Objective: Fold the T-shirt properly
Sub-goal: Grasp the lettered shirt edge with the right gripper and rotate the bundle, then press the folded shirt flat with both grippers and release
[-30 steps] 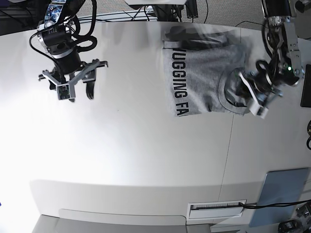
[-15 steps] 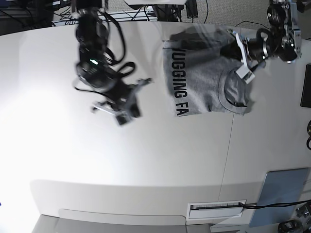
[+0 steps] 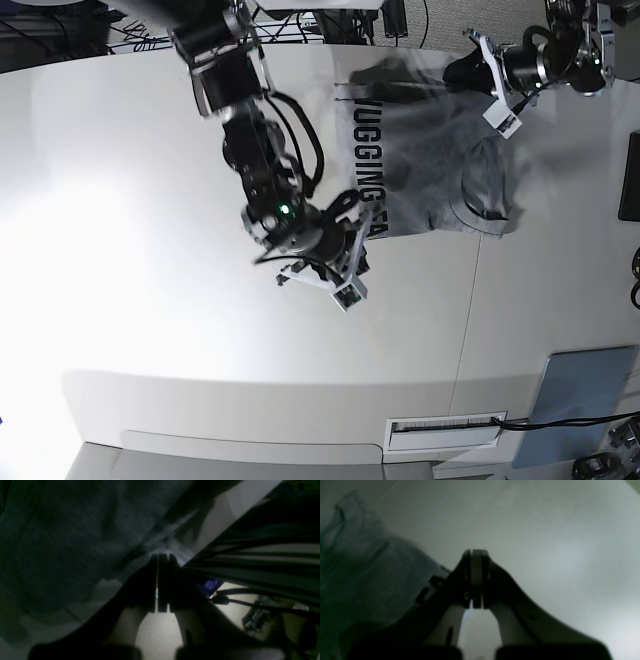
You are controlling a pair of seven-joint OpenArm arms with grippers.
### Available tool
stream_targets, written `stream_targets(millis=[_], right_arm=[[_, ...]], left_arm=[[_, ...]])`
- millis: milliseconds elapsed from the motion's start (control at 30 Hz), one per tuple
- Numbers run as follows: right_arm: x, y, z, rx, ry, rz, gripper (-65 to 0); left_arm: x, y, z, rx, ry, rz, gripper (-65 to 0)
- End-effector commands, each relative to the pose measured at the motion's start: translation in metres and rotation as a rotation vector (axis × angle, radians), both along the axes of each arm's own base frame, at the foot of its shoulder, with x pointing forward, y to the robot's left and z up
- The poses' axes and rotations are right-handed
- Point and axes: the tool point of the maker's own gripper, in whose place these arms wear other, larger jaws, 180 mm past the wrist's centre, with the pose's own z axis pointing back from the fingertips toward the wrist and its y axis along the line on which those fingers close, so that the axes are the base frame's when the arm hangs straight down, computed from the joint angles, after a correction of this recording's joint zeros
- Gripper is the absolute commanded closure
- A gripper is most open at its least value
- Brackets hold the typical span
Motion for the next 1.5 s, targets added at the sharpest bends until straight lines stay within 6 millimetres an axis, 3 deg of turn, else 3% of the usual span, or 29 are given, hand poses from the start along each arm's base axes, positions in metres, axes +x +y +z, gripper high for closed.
stream_targets(millis=[0, 133, 333, 533, 833, 1000, 1267, 1367, 1467], right_arm=[[0.006, 0.006, 0.006, 0.018, -0.014, 0.006, 0.0], [-0.008, 0.002, -0.027, -0.014, 0.080, 0.008, 0.0], [-0.021, -0.005, -0.042, -0.063, 0.129, 0.008, 0.0], [-0.033, -0.011, -0.045, -0.110, 0.139, 0.008, 0.0], [-0.074, -0.045, -0.035, -0.207, 0.065, -0.013, 0.0], [-0.107, -0.059, -0.034, -0.200, 0.075, -0.012, 0.0], [-0.156, -0.044, -0.037, -0.143, 0.111, 0.029, 0.0], [-0.168, -0.036, -0.036, -0.149, 0.092, 0.055, 0.0], [-0.173, -0.040, -0.034, -0.162, 0.074, 0.019, 0.0]], left_arm=[[0.006, 0.004, 0.003, 0.007, -0.034, 0.035, 0.0], [0.022, 0.025, -0.007, 0.069, -0.094, 0.205, 0.0], [0.032, 0.041, -0.015, 0.091, -0.118, 0.310, 0.0], [0.050, 0.048, -0.022, 0.100, -0.142, 0.344, 0.0], [0.104, 0.051, -0.024, 0.136, -0.229, 0.369, 0.0], [0.140, 0.041, -0.017, 0.081, -0.275, 0.403, 0.0], [0.171, -0.020, -0.011, 0.065, -0.351, 0.271, 0.0], [0.192, -0.023, -0.008, 0.143, -0.409, 0.287, 0.0], [0.208, -0.019, 0.000, 0.185, -0.447, 0.304, 0.0]])
